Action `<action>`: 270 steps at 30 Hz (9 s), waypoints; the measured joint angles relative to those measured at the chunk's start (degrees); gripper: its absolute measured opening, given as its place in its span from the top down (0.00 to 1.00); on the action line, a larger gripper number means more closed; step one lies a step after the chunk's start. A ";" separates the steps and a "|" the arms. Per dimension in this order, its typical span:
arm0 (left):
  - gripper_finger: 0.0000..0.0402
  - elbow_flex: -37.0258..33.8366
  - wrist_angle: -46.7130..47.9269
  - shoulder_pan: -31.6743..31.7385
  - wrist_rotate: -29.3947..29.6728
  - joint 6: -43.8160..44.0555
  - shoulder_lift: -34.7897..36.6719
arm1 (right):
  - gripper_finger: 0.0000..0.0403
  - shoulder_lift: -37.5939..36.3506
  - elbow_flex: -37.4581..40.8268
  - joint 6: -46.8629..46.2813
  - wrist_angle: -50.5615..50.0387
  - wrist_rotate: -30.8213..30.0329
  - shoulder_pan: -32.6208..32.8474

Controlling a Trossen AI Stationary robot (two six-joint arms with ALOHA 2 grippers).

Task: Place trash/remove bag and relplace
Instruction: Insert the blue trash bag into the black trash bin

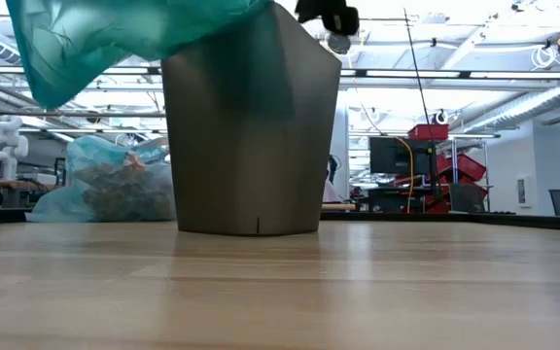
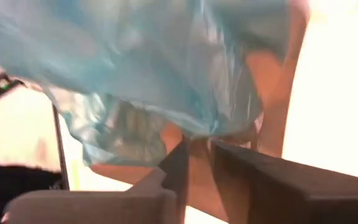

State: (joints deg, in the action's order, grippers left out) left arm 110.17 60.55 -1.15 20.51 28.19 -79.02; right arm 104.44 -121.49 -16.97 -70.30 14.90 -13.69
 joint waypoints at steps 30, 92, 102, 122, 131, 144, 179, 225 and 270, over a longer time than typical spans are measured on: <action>1.00 0.00 -6.62 0.02 -13.83 -4.60 -0.22 | 0.97 11.80 0.04 20.97 16.12 31.37 -9.60; 1.00 1.60 -13.41 16.20 -19.59 -12.59 -20.37 | 1.00 -19.61 -0.04 -0.13 8.32 -4.63 -6.01; 1.00 -1.50 -14.37 19.93 -20.17 -12.40 -21.68 | 1.00 -19.61 -0.02 0.67 8.79 -4.42 -5.68; 1.00 -8.80 -21.31 24.00 -24.98 -10.05 -23.79 | 1.00 -19.61 0.00 2.22 10.18 -4.35 -5.64; 1.00 -9.86 -22.64 24.68 -25.01 -9.43 -23.87 | 1.00 -19.61 0.00 3.10 11.30 -4.33 -5.64; 0.67 -2.16 -22.66 26.58 -31.01 -11.02 -23.98 | 0.79 -19.61 0.00 6.63 12.26 -2.54 -5.66; 0.54 1.62 -18.51 30.54 -34.96 -10.46 -23.98 | 0.54 -14.44 0.11 25.52 6.89 6.23 2.87; 0.54 1.64 -18.94 37.18 -46.98 -10.59 -23.28 | 1.00 -4.26 32.87 11.25 44.57 -7.69 14.25; 0.55 1.62 -14.00 35.16 -47.22 -11.13 -20.13 | 1.00 -12.74 19.87 0.63 15.33 -11.09 13.39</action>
State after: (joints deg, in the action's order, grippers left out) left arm 111.79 46.56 34.01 -26.71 17.06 -99.15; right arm 91.70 -101.62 -16.34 -54.97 3.80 -0.31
